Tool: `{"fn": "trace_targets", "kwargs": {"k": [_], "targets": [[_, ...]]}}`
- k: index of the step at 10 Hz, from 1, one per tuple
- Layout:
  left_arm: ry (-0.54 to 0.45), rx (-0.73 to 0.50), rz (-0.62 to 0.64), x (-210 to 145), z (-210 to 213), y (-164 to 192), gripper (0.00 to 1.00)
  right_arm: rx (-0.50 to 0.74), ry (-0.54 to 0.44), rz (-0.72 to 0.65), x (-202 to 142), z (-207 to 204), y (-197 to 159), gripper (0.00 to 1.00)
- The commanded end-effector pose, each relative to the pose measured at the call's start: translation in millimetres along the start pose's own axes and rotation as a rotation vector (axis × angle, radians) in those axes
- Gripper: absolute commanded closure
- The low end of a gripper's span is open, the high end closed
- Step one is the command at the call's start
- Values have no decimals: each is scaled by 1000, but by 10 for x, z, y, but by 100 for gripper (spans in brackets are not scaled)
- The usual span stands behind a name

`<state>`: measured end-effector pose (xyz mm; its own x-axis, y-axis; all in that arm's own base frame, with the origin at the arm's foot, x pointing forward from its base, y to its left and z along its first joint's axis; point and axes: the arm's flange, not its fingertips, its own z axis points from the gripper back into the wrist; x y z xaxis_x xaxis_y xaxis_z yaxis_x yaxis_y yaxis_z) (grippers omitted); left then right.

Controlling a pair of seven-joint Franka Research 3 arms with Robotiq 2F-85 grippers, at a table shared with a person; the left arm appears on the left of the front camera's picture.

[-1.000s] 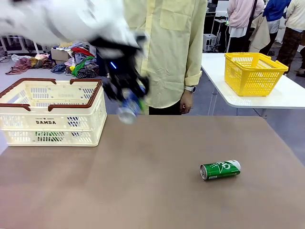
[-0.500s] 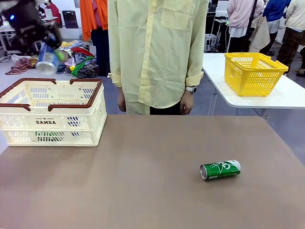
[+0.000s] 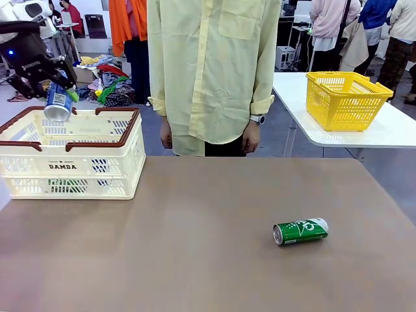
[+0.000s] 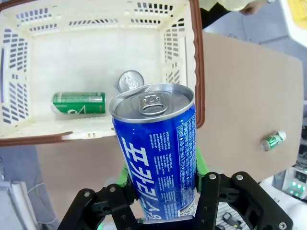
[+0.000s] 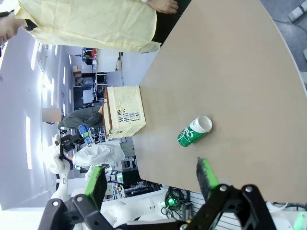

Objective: Place the drinks into the Shopping basket.
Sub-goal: Pick up one drink and place it into the Shopping basket.

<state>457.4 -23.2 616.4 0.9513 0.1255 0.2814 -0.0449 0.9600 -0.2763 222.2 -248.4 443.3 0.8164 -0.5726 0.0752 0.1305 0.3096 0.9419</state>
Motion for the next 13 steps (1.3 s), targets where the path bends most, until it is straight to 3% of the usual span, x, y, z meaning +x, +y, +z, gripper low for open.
{"fn": "trace_targets", "kwargs": {"k": [1, 2, 3, 4, 6, 9, 13], "targets": [[-10, 10, -13, 41, 102, -33, 100, 15, 1, 23, -1, 12, 1, 0], [0, 0, 0, 0, 0, 0, 100, 15, 1, 23, -1, 12, 1, 0], [30, 15, -25, 279, -63, -31, 100, 15, 1, 23, -1, 12, 1, 0], [139, -25, -80, 659, -180, -36, 100, 15, 1, 23, -1, 12, 1, 0], [132, 16, -102, 1041, -588, -70, 100, 15, 1, 23, -1, 12, 1, 0], [248, 32, -123, 1172, -1270, -196, 100, 15, 1, 23, -1, 12, 1, 0], [228, 146, -39, 1172, -1911, -263, 100, 15, 1, 23, -1, 12, 1, 0]]}}
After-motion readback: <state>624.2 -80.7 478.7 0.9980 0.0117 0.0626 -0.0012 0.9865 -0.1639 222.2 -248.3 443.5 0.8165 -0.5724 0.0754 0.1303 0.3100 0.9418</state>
